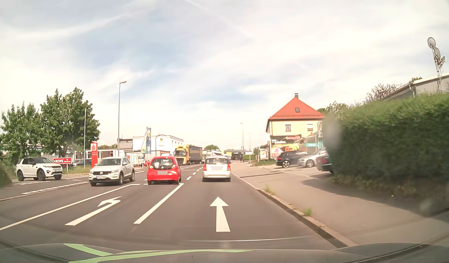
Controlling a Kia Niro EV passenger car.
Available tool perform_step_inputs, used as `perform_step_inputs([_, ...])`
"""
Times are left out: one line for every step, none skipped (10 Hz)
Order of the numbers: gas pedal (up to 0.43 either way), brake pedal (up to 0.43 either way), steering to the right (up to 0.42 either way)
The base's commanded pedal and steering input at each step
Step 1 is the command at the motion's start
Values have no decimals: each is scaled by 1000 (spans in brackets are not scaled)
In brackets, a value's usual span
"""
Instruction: Follow the waypoints while adhering to traffic rules and regulations
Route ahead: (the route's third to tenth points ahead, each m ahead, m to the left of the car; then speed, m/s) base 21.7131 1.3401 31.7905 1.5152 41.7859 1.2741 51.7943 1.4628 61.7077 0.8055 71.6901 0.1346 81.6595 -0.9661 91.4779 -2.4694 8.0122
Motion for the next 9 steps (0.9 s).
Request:
perform_step_inputs([87, 0, -13])
perform_step_inputs([87, 0, -11])
perform_step_inputs([87, 0, -11])
perform_step_inputs([98, 0, -11])
perform_step_inputs([98, 0, -11])
perform_step_inputs([110, 0, -12])
perform_step_inputs([110, 0, -14])
perform_step_inputs([110, 0, -18])
perform_step_inputs([118, 0, -20])
